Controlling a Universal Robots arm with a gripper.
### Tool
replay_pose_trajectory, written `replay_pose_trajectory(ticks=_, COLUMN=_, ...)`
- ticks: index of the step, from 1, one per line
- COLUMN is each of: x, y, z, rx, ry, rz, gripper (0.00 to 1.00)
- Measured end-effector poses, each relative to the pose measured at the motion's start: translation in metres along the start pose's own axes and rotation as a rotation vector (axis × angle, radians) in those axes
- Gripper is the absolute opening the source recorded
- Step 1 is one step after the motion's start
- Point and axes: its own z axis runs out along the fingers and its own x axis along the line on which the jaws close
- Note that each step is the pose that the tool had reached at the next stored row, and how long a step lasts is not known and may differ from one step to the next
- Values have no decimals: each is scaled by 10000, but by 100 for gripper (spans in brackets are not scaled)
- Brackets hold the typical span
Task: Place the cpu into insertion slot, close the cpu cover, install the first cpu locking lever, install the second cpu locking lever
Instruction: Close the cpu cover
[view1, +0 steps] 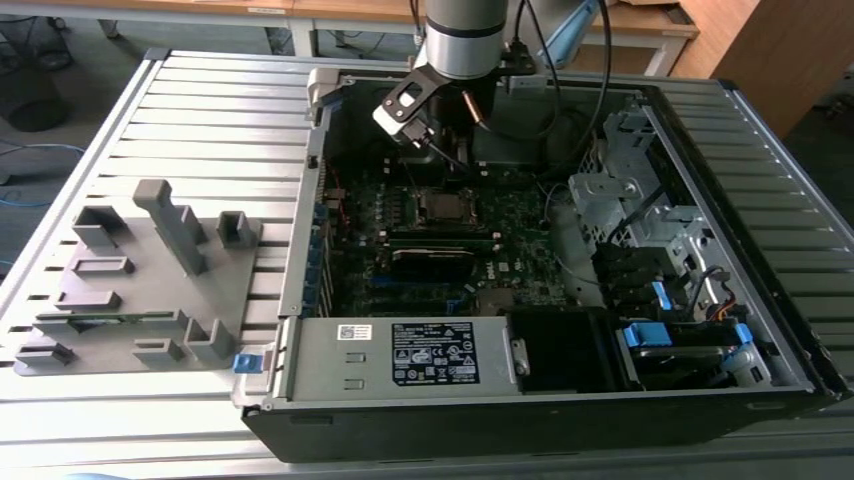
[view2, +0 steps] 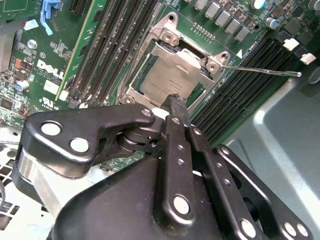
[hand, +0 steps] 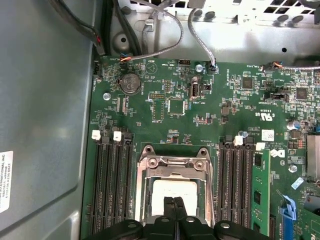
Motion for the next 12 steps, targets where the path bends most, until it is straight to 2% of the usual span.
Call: replay_pose_trajectory(ticks=12, x=0, y=0, z=0, rx=-1, ry=2, rz=-36, gripper=11)
